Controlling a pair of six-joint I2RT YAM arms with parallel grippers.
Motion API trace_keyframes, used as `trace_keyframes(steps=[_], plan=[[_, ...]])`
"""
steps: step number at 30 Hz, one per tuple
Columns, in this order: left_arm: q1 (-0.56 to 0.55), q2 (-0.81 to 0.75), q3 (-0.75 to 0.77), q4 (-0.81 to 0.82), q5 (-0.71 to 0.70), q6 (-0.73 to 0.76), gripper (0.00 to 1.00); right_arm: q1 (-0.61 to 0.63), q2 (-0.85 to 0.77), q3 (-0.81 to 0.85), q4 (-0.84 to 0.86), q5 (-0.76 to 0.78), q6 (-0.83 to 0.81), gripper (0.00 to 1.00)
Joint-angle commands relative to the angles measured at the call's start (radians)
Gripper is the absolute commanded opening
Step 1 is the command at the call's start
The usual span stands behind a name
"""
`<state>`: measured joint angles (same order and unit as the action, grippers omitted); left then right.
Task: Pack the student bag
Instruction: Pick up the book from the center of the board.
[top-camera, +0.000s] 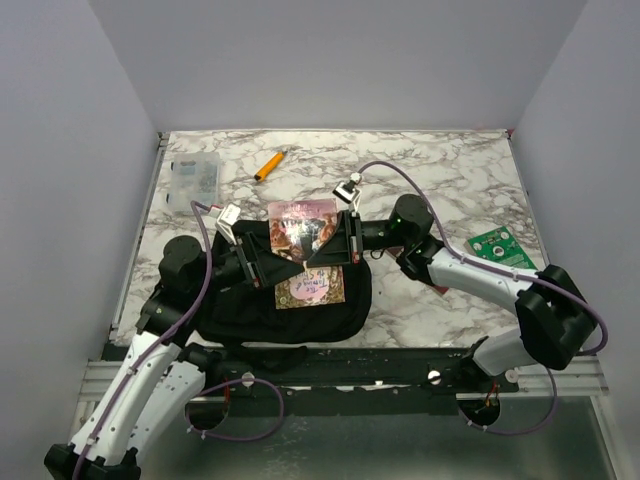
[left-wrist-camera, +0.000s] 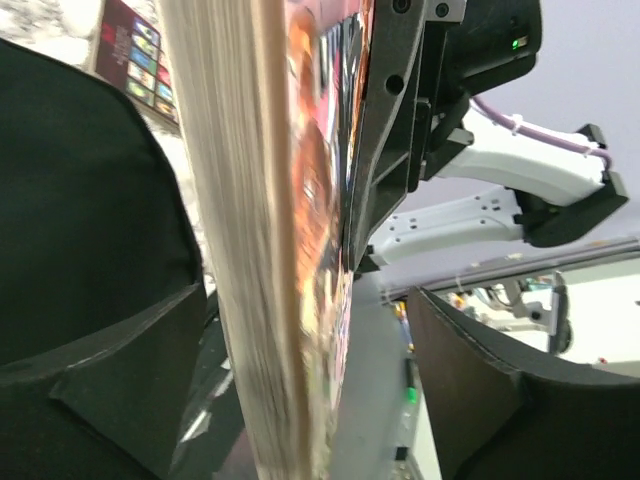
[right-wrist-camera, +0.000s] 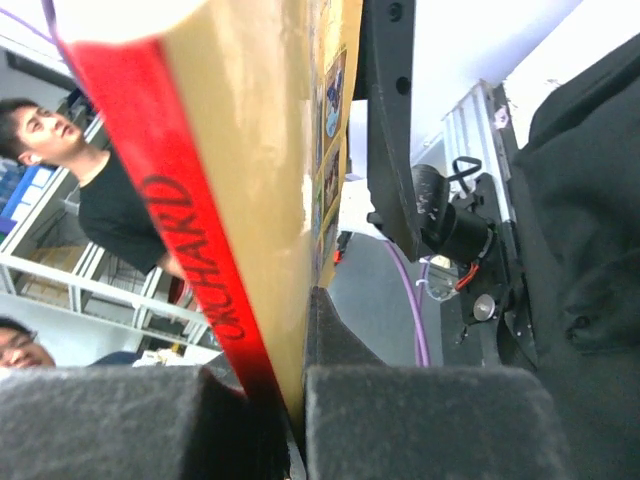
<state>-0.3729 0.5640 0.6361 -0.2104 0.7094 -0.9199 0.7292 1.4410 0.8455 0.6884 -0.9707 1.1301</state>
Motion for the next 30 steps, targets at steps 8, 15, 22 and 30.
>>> trace_keyframes(steps=[8, 15, 22, 30], plan=[[0.008, 0.052, -0.027, 0.295, 0.119, -0.118, 0.39, 0.016, 0.031, -0.008, 0.228, -0.075, 0.155, 0.00], [0.008, 0.151, -0.030, 0.420, 0.134, -0.146, 0.00, 0.015, 0.002, -0.049, 0.080, 0.105, 0.111, 0.33], [0.010, 0.201, -0.016, 0.426, -0.038, -0.152, 0.00, 0.017, -0.031, -0.123, -0.037, 0.495, 0.203, 0.73], [0.011, 0.324, 0.043, 0.437, -0.068, -0.145, 0.00, 0.036, -0.101, -0.177, -0.096, 0.685, 0.268, 0.86]])
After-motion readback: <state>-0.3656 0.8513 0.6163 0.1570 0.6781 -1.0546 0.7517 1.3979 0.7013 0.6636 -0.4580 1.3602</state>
